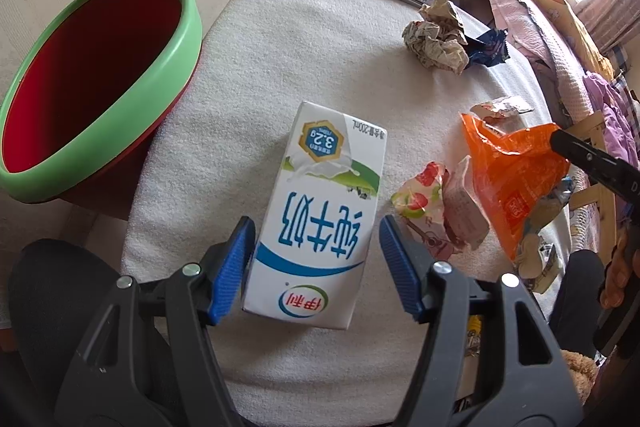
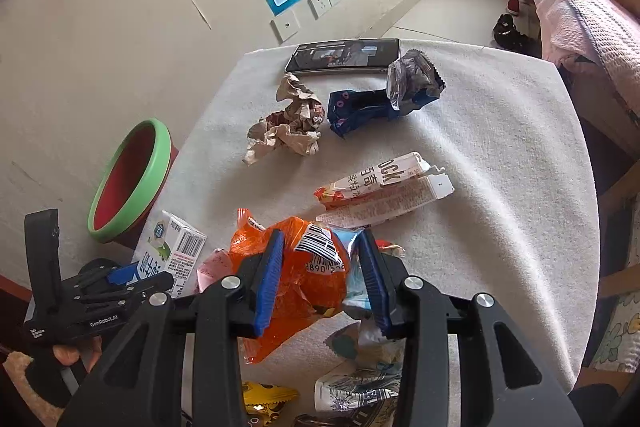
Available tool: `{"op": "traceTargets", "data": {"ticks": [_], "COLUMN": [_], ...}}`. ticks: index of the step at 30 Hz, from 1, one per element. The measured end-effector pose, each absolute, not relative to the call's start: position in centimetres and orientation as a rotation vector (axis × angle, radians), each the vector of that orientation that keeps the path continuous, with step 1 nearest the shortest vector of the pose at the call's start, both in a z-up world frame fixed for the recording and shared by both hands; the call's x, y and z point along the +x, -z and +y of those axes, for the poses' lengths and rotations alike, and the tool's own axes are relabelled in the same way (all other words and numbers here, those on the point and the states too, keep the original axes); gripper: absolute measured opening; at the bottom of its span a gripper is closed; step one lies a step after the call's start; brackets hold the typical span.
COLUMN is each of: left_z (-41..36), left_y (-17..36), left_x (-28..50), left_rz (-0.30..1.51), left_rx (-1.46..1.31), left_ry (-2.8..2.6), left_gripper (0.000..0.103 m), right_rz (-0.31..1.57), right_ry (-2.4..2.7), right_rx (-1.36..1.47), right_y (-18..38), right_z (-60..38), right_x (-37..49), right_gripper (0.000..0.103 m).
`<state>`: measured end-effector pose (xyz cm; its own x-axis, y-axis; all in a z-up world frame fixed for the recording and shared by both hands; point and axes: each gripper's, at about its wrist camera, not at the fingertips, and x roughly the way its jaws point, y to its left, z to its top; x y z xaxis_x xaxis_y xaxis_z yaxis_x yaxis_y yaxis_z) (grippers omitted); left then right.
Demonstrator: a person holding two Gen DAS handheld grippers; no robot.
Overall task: Collect trash
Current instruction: 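Hold the milk carton with the left tool while the right tool grasps the orange bag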
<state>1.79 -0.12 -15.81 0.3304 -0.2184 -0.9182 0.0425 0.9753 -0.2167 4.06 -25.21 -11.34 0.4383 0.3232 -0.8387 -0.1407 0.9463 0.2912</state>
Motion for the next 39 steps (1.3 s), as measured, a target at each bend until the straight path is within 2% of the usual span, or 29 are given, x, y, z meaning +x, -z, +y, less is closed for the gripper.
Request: {"op": "traceTargets", "data": {"ticks": [3,4,39], "left_z": [-0.2,-0.2,0.7], "left_y": [15.9,15.9,15.0], "left_x": [1.8,1.8,1.4], "left_rz": [1.227,1.227,1.168], "left_rx": [-0.162,-0.162,-0.216], "left_ry": [0.173,0.172,0.151], "left_gripper": [0.060,0.056,0.056], "right_rz": [1.067,1.063,1.017], "right_ry": [-0.291,-0.293,-0.395], "right_rx": [0.195,0.197,0.210], "right_y": [10.9,10.7,8.1], "right_z": [-25.2,-25.1,-21.3], "right_x": [4.0,4.0,3.7], "right_gripper": [0.038,0.038,0.038]}}
